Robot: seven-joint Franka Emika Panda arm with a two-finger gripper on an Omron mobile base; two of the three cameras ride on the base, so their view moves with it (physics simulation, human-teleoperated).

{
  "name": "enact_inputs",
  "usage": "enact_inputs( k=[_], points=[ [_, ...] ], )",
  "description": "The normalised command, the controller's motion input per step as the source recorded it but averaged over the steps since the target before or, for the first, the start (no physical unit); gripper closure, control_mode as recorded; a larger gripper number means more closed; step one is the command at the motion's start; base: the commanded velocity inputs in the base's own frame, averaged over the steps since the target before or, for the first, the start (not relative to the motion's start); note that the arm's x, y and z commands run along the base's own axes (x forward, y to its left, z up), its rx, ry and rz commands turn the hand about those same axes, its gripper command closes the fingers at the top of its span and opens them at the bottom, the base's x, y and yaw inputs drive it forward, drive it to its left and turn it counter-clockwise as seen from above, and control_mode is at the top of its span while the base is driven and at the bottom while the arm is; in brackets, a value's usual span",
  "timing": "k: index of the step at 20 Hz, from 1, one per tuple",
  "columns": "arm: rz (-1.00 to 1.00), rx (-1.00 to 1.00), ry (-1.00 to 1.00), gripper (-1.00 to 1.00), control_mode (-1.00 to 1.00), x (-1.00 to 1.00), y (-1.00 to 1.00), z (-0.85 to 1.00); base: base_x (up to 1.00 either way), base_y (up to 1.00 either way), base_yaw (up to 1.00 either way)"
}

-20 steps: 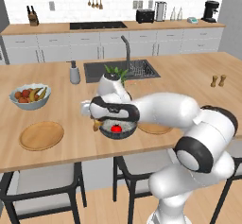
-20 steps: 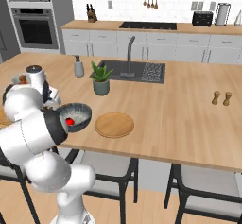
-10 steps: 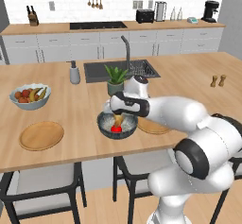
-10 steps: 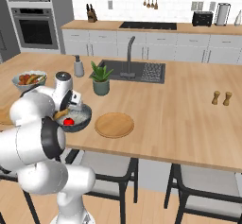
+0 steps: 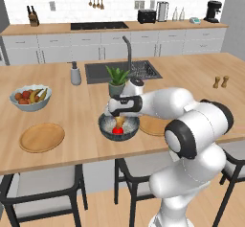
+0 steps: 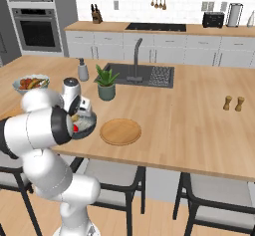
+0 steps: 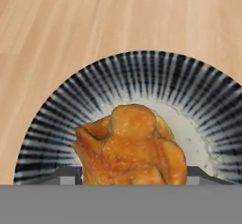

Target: Pick the chicken drumstick and tomato from their plates and place them in the bowl. Then put the bowl in the fridge.

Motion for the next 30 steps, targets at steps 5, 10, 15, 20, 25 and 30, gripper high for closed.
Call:
enact_inputs(
  k=[5,10,15,20,25,30],
  points=[
    [-0.01,-0.01,0.08,1.0,-1.0,0.3,-0.02,-0.15,0.0,0.0,0.0],
    [0.0,0.0,0.06,1.0,-1.0,0.15,0.0,-0.17,0.0,0.0,0.0],
    [0.0,0.0,0.06,-1.0,-1.0,0.16,0.0,-0.15,0.0,0.0,0.0],
    [0.0,0.0,0.04,-1.0,-1.0,0.03,0.0,-0.19,0.0,0.0,0.0],
    [0.0,0.0,0.02,-1.0,-1.0,-0.09,0.0,-0.08,0.0,0.0,0.0],
    [-0.02,0.0,0.01,-1.0,-1.0,-0.14,0.0,0.15,0.0,0.0,0.0]
  ],
)
